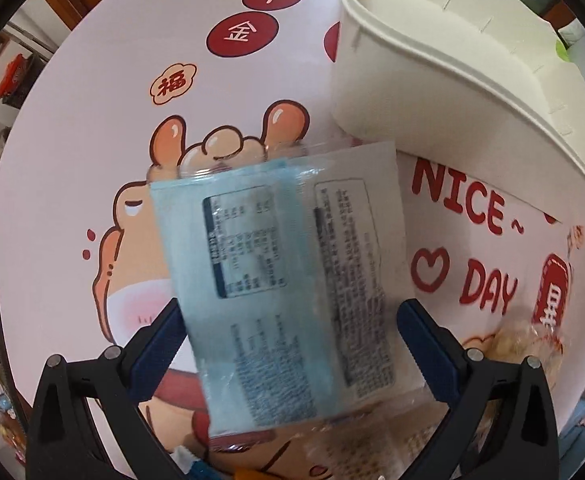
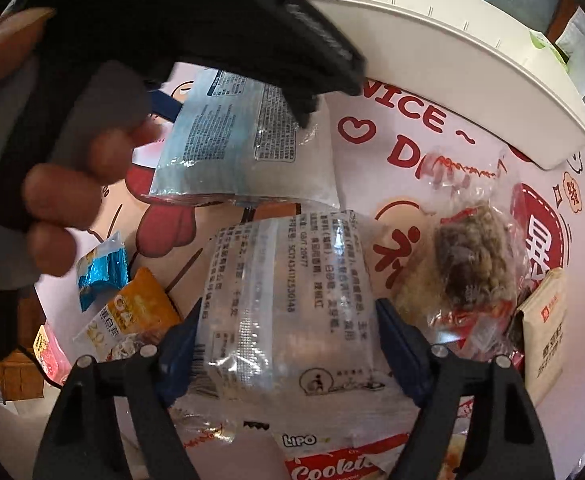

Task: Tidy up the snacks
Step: 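Grasp the light-blue packet with the left tool while the right tool grasps a clear bread packet, then lift both packets and carry them toward the white tray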

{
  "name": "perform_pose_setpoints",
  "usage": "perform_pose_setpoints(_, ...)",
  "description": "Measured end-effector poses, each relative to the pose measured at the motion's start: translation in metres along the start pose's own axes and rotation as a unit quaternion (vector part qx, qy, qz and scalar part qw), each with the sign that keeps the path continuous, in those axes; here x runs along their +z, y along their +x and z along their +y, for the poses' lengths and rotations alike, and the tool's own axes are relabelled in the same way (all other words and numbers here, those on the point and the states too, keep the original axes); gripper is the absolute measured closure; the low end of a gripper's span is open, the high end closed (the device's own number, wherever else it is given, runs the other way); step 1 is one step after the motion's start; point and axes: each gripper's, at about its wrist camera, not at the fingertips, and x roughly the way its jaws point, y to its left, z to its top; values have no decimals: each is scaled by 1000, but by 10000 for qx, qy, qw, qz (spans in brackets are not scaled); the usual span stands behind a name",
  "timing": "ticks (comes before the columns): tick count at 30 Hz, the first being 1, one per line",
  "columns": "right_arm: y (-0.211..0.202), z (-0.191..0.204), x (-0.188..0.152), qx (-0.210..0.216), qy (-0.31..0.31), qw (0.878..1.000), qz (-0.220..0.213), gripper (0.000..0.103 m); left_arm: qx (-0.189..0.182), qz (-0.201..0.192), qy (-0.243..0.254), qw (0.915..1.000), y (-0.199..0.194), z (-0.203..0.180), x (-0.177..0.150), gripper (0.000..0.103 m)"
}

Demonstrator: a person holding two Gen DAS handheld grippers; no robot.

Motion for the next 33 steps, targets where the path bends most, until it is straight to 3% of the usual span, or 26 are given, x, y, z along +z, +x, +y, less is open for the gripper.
perform_pose_setpoints(9, 1, -3, -9, 28, 220, 9992, -342, 23, 314, -28, 288, 9991, 24, -35, 7, 0)
perform_pose_setpoints(14, -6, -10, -19, 208, 442, 9977, -476, 25, 191, -51, 472, 9987, 35, -41, 6, 0)
perform_pose_setpoints(17, -9, -18, -24, 276, 545, 9967, -532, 25, 77, -236, 764, 9968, 34, -46, 6, 11)
perform_pose_setpoints(22, -18, -29, -33, 325, 622, 9957, -608, 26, 167, -404, 927, 9947, 34, -59, 1, 16)
perform_pose_setpoints(24, -26, -29, -35, 331, 627, 9953, -658, 31, 232, -463, 967, 9940, 30, -61, -6, 17)
perform_pose_setpoints(33, -50, -36, -42, 298, 660, 9944, -773, 32, 199, -681, 1047, 9920, 8, -52, -43, 18)
